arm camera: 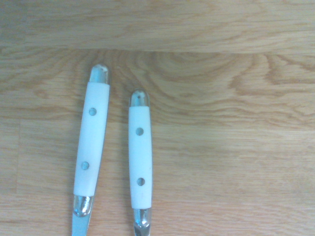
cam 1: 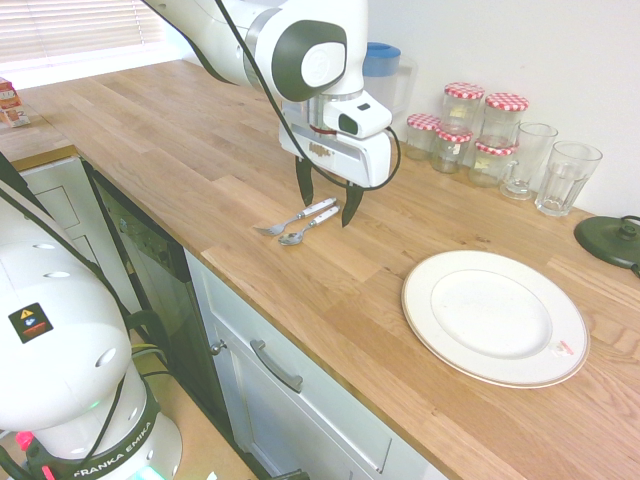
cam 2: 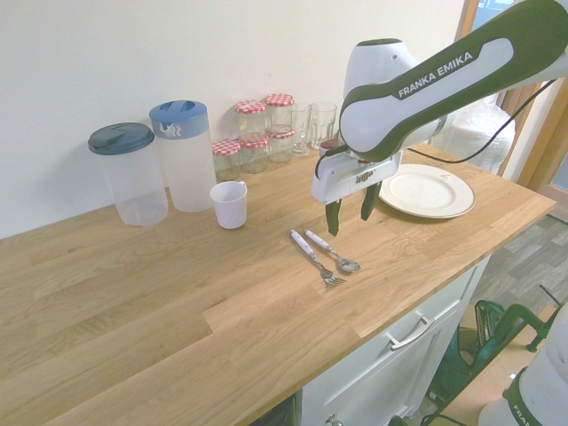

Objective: Put the spoon into the plate

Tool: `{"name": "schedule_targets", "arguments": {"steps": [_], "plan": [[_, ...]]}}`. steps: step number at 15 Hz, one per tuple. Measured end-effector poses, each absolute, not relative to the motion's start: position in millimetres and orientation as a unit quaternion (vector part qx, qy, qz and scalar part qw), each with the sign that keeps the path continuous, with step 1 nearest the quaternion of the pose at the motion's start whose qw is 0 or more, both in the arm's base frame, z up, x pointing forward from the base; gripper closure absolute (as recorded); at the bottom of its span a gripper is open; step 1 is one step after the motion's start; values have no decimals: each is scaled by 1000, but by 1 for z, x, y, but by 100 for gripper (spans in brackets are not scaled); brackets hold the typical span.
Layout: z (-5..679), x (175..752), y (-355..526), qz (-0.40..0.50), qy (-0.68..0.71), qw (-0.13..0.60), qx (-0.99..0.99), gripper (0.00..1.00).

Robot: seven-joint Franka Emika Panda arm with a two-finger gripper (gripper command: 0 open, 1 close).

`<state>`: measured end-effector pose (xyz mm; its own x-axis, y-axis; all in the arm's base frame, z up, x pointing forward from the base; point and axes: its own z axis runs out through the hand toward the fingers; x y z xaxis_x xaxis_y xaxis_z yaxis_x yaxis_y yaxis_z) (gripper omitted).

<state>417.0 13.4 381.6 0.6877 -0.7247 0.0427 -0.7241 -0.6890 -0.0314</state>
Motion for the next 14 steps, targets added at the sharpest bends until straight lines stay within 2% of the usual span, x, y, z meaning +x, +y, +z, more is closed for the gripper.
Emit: {"name": "schedule_targets", "arguments": {"steps": [4, 8, 14], "plan": [[395, 424, 22, -35, 401, 8, -915, 0], [421, 433, 71, -45, 417, 4, -908, 0], [393, 454, 70, -18, 434, 4, -901, 0]]}}
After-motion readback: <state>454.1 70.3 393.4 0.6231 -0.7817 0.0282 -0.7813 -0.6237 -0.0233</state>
